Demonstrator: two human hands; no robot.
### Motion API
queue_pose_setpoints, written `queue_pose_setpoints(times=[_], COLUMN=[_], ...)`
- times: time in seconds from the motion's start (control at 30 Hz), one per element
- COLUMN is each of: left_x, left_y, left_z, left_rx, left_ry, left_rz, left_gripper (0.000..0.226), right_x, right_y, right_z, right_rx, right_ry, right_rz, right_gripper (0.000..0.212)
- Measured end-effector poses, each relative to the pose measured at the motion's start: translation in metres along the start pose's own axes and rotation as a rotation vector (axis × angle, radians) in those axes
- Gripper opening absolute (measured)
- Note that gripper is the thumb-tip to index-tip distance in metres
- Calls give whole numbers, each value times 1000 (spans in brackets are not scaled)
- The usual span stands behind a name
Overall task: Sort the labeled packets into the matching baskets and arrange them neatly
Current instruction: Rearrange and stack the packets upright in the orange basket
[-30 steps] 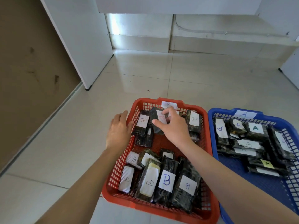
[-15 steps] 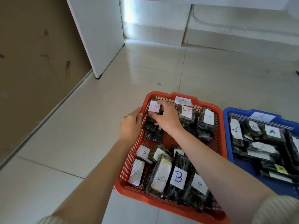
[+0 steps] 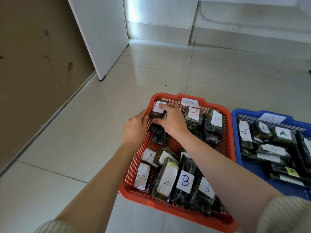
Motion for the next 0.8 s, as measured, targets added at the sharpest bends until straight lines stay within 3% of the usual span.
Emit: queue_pose_setpoints(times=[0.07, 0.13, 0.2, 0.3, 0.37, 0.5, 0.6, 0.67, 0.73, 0.8], left_x=[0, 1, 2, 0, 0, -6, -14, -14, -6, 1], left_y=[0, 1, 2, 2, -3, -21, -36, -45, -50, -50], left_z=[0, 0, 1, -1, -1, -2, -4, -2, -1, 3], left_rx=[15, 24, 36, 75, 102, 264, 535, 661, 664, 669], left_ry=[7, 20, 47, 82, 90, 181, 341, 551, 777, 954], left_rz=[9, 7, 17, 88, 125, 150, 89, -82, -309, -418], left_gripper=[38, 37, 36, 33, 32, 24, 11, 16, 32, 41], right_x=[-9, -19, -25, -22, -18, -19, -34, -45, -56, -64], right_y=[-9, -23, -39, -61, -69, -67, -62, -59, -56, -57], right_z=[-1, 0, 2, 9, 13, 17, 27, 36, 46, 52], right_rx=[-19, -45, -27, 11, -3, -43, -18, 4, 40, 81], right_ry=[68, 90, 43, -146, -221, -75, 44, 108, 129, 172], right_rz=[38, -9, -273, -721, -813, -708, -580, -430, -296, -212], right_gripper=[62, 43, 34, 54, 60, 41, 30, 24, 26, 30])
Point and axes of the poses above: each hand's wrist, its own y-axis towards the middle knuckle, its own x-axis out of the palm, z = x × y, the point moved 3 cm from there along y, towards the middle knuckle, and after that the axes turned 2 degrees about -y, right-handed, at the moved point
